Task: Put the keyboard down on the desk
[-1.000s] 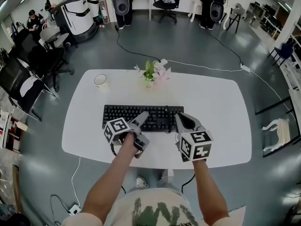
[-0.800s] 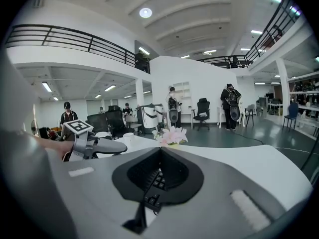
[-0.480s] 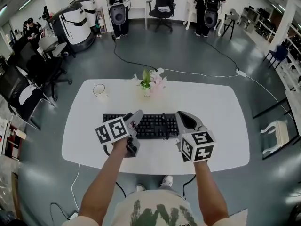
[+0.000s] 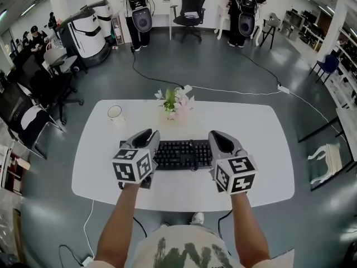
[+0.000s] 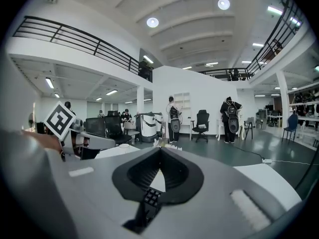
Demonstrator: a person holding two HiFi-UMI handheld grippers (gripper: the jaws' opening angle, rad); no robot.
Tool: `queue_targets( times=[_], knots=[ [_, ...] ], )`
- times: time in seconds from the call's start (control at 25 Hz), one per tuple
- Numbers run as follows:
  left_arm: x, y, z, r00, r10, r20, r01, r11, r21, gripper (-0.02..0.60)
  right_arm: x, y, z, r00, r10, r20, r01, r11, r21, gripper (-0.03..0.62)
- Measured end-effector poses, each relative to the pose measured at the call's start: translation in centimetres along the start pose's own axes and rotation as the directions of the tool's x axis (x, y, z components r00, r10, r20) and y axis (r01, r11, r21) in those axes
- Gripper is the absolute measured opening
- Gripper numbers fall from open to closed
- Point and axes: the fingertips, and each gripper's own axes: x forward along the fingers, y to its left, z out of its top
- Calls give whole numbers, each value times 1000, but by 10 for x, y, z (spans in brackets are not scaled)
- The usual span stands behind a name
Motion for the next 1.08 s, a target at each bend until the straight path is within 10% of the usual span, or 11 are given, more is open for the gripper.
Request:
queue_targets(
  times=[0.32, 1.08],
  knots=[
    [-4, -6, 8, 1000, -4, 24, 2, 994, 110, 6, 3, -2, 1, 1000, 12, 1, -12, 1000, -19, -2],
    [0, -9, 8, 1000, -5, 13, 4, 995, 102, 2, 4, -2, 8, 1000, 12, 5, -12, 999, -30, -2]
  ],
)
